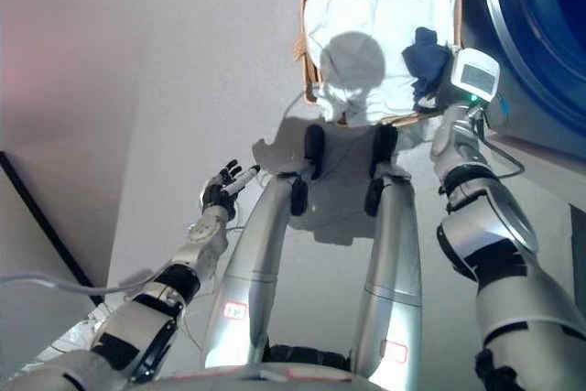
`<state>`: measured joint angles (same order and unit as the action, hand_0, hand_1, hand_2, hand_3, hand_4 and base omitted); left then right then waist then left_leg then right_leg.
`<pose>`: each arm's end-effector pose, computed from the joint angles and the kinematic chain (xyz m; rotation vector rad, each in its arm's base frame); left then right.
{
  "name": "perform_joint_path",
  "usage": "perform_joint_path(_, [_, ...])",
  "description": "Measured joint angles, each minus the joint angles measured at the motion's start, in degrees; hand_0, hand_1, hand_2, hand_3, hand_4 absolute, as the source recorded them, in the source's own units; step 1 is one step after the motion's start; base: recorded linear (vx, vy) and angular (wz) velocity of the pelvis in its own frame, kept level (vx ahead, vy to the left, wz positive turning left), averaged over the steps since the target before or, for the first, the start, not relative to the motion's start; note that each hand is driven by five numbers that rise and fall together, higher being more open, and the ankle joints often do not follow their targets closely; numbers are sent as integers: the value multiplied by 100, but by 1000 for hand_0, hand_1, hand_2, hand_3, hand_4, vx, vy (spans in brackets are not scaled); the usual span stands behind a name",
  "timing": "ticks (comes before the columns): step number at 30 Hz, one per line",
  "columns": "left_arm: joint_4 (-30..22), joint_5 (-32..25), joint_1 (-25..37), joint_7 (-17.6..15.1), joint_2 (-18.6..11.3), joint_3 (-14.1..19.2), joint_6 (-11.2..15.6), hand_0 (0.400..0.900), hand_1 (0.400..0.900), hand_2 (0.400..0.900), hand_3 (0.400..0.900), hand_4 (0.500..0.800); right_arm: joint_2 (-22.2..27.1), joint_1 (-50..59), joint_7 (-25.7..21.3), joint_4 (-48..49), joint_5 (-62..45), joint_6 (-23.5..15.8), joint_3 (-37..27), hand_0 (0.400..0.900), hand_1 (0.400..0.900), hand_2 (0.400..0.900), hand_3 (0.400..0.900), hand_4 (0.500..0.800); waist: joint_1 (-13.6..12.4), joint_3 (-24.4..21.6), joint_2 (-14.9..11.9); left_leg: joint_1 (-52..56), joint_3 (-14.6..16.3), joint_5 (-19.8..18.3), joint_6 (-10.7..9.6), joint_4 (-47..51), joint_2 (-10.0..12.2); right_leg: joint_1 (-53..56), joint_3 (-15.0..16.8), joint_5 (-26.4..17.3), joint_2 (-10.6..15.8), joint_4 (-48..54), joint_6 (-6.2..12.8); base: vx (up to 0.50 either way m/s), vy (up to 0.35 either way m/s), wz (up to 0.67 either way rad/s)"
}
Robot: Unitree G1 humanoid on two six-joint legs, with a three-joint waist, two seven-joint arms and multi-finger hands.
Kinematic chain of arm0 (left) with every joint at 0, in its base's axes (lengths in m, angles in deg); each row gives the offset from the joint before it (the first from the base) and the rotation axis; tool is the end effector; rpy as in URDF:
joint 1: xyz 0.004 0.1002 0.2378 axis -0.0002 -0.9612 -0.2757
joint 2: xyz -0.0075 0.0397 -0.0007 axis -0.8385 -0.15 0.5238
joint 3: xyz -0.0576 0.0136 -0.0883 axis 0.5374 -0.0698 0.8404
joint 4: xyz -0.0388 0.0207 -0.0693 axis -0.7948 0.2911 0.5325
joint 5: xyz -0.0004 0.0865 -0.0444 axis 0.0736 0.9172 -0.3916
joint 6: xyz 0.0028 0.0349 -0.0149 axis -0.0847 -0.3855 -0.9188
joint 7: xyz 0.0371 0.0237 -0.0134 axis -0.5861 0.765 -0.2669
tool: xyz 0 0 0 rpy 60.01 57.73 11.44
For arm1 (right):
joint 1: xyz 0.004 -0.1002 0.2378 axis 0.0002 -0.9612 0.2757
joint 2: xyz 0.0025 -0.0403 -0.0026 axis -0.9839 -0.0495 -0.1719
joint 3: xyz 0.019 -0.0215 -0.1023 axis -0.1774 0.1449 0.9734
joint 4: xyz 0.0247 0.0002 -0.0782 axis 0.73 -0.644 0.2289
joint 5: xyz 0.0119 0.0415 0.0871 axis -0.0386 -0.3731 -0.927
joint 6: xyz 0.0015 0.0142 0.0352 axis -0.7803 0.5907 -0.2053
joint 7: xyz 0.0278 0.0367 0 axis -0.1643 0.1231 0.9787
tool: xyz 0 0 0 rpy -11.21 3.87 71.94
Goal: Put the clothes in the basket into the washing machine.
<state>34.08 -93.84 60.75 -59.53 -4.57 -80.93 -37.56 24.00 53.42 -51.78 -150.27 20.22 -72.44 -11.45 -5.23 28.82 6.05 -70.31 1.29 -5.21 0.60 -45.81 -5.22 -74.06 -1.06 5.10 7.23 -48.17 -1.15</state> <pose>0.2666 0.1595 -0.0077 -0.1718 0.3476 0.2476 0.3508 -0.2574 0.1466 -1.2819 -0.0185 -0.5461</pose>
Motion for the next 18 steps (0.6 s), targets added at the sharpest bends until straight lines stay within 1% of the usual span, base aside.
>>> perform_joint_path(3, [12,-1,-57,-1,54,0,9,900,900,900,900,800,65,60,116,-38,-15,27,-4,400,400,400,400,500,-117,-80,31,61,-23,56,-28,12,6,35,-36,-9,7,-21,10,0,0,0])
perform_joint_path(5, [39,-1,-79,-10,68,-4,27,900,900,900,900,800,41,-82,147,-35,-40,22,-41,400,400,400,400,500,-99,-232,101,63,-53,59,-25,54,7,68,-78,-9,11,24,9,11,2,-5])
perform_joint_path(9, [39,1,-78,-53,70,-3,51,900,900,900,900,800,-6,-235,89,123,-292,10,-89,400,400,400,400,500,-78,-258,109,182,-100,71,-14,25,10,209,-121,5,-3,21,-13,11,7,-7])
perform_joint_path(12, [46,0,-69,-89,69,9,64,900,900,900,900,800,3,-293,-5,420,-513,-13,-195,400,400,400,400,500,41,-257,106,295,-112,79,24,95,4,344,-135,9,-8,114,16,13,0,-7])
perform_joint_path(15, [71,-2,-66,-124,84,39,65,900,900,900,900,800,57,-460,-78,1074,-775,-34,-395,400,400,400,400,500,166,-251,95,478,-139,93,91,160,1,566,-171,8,-12,223,24,21,8,-10])
perform_joint_path(16, [69,-17,-64,-135,93,76,71,900,900,900,900,800,77,-499,-167,1273,-821,-130,-408,400,400,400,400,500,218,-251,91,553,-140,77,108,192,3,647,-179,20,-7,264,38,24,9,-11])
perform_joint_path(18, [76,-103,-69,-139,114,255,76,900,900,900,900,800,148,-626,-223,2004,-1043,-216,-614,400,400,400,400,500,313,-252,70,644,-146,68,112,269,8,759,-180,24,-23,385,67,27,5,-12])
